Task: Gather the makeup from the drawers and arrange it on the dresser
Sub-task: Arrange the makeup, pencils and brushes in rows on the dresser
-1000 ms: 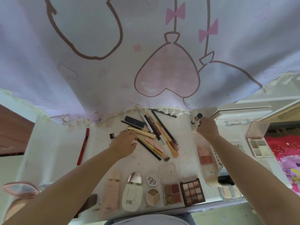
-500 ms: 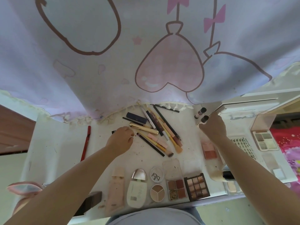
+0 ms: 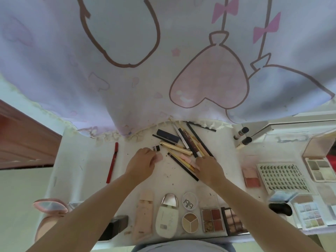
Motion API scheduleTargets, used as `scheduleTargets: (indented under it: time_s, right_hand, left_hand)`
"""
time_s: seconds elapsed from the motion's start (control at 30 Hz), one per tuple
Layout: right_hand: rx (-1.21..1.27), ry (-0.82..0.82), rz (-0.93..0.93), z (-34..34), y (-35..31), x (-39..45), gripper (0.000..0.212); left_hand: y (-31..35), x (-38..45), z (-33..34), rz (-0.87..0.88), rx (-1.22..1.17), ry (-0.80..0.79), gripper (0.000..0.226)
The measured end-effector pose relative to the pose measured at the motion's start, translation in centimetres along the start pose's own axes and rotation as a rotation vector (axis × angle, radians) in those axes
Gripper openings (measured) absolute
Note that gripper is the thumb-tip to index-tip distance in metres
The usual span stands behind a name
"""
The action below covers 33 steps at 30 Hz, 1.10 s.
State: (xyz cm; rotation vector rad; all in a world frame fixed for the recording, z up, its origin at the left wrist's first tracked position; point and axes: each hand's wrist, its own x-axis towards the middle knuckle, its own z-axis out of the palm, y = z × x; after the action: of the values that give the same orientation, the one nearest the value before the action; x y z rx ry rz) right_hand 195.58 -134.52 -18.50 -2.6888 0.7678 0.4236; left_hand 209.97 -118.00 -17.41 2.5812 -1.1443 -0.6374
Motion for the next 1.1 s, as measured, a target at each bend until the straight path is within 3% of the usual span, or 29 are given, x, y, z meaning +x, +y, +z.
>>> scheduleTargets:
  time_s: [0.17,0.33,0.5,0.63,0.87,1.1]
  right_hand:
    - [0.006,-0.034,-0.030,0.1,0.8,0.2,0.028]
    - [0.273,0.097,-0.209,-2.0,0.7,-1.0,0.027]
    - [0.522,0.200,-0.336,-5.6,-0.4,-3.3,0.051]
    - [0.510,-0.006,-0.290,-8.0,-0.9,-5.0,0.018]
    - [0.591,-0.005,-0.298,-12.2,-2.1,-5.6,0.028]
    - [0.562,0.053,-0.339,-13.6,-2.2,-6.1,0.021]
  left_hand:
    - [1.1,-0.5,0.3,0.071,-0.041,-0.030,0.032]
    - [4.5,-0.6,-0.5,0.146,-0.022,-0.059,0.048]
    - [7.0,-1.3,-1.9,0.268,0.063,-0.094,0.035]
    - [7.7,-2.9,-4.0,0.333,0.142,-0.146,0.033]
    - [8.3,-3.6,-7.6,0.404,0.138,-0.102,0.023]
    - [8.4,-3.0,-9.0,0.431,0.164,-0.069,0.020]
